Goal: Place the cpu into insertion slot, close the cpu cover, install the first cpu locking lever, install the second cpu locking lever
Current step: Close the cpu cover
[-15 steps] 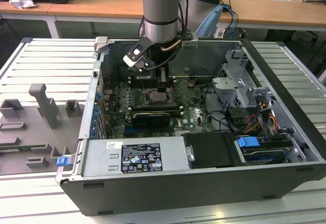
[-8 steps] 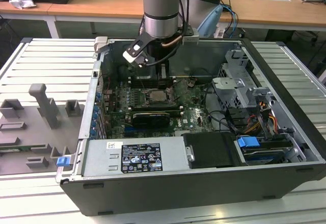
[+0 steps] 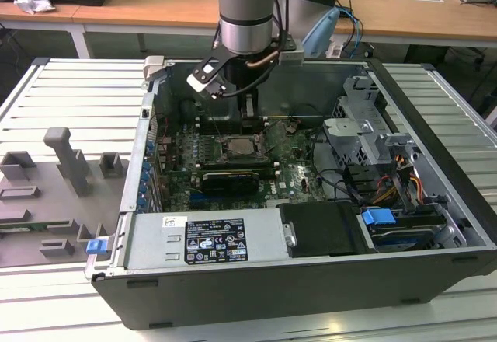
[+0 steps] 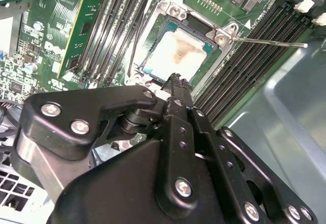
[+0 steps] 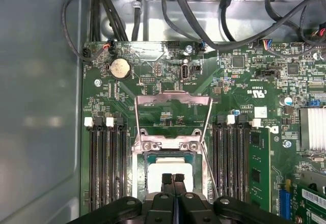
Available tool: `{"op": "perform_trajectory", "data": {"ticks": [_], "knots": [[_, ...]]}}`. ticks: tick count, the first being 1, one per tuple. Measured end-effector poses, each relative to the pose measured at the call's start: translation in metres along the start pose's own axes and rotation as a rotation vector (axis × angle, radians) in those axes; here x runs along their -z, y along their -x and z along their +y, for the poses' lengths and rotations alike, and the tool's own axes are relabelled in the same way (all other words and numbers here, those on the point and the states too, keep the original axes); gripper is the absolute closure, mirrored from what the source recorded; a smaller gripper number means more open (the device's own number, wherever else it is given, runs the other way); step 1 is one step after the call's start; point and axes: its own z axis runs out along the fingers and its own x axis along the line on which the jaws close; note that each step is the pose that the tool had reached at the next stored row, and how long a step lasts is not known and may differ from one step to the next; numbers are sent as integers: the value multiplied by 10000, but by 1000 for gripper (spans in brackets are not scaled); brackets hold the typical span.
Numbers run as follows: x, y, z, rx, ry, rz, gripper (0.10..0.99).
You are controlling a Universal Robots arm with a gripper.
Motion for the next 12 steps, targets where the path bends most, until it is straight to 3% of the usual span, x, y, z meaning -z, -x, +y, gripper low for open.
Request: {"op": "perform_trajectory", "data": {"ticks": [6, 12], "knots": [[78, 0, 6, -23, 0, -2, 980], [103, 0, 20, -49, 0, -31, 980]]}}
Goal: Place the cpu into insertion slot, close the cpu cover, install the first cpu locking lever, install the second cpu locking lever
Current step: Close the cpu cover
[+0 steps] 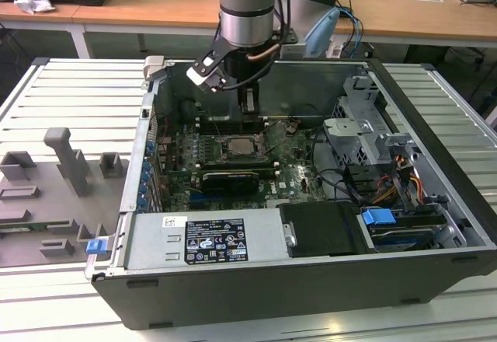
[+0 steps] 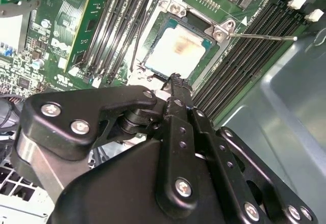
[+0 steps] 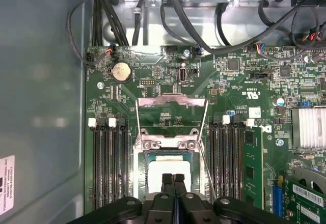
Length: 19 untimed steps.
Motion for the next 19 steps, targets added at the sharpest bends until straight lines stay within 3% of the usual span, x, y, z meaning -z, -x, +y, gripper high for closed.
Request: {"op": "perform_trajectory", "data": {"ticks": [6, 19], "knots": [[5, -1, 58, -14, -3, -3, 980], [187, 0, 72, -11, 0, -124, 980]]}}
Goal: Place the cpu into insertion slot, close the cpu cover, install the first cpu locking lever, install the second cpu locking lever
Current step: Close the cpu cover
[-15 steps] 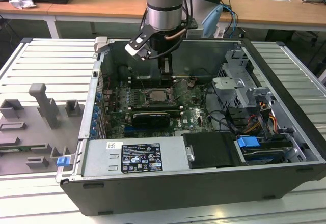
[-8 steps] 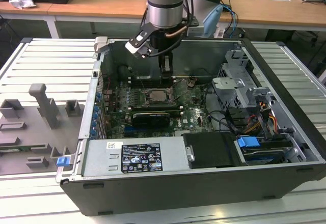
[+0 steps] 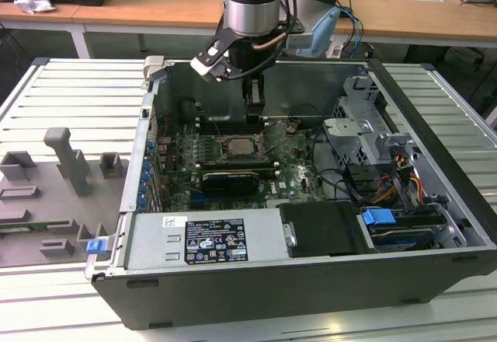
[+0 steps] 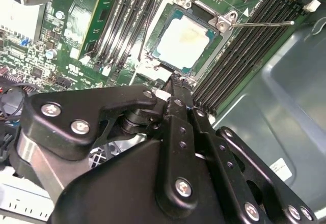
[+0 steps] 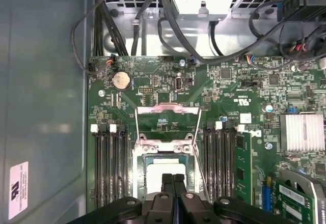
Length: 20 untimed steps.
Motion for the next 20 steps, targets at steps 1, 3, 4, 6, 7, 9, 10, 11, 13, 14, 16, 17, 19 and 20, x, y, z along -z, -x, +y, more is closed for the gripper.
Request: {"op": "perform_trajectory", "data": {"ticks": [1, 3, 4, 6, 7, 9, 10, 11, 13, 14, 16, 17, 19, 20], "knots": [[26, 0, 2, 1, 0, -28, 980], [64, 1, 5, 0, 0, -63, 980], [70, 1, 5, -5, 1, -95, 980], [78, 1, 9, -6, 1, -157, 980], [78, 1, 13, -6, 1, -164, 980], [77, 1, 27, -6, 1, -171, 980], [76, 1, 36, -5, 1, -172, 980], [76, 1, 41, -6, 1, -172, 980], [75, 0, 55, -6, 1, -172, 980], [74, 0, 62, -6, 1, -172, 980], [72, 0, 86, -6, 1, -172, 980], [72, 0, 95, -6, 0, -172, 980], [71, 0, 101, -6, 1, -172, 980], [71, 0, 107, -6, 0, -172, 980]]}}
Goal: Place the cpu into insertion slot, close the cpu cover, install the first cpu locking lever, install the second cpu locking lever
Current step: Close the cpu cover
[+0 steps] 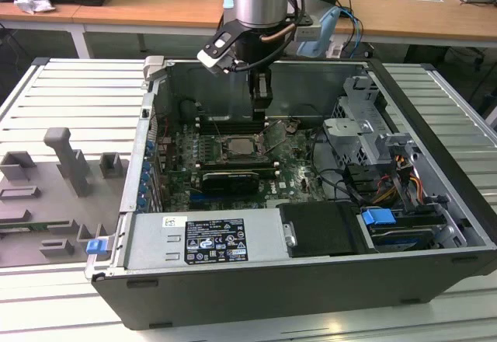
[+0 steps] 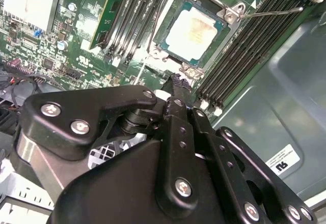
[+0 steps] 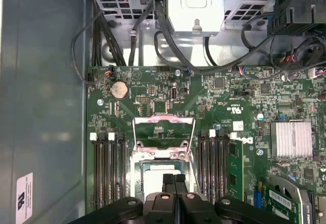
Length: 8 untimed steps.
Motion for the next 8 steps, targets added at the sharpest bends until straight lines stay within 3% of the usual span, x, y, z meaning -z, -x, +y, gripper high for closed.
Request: {"op": "perform_trajectory", "data": {"ticks": [8], "knots": [[-6, -1, 82, -1, 0, -5, 980]]}}
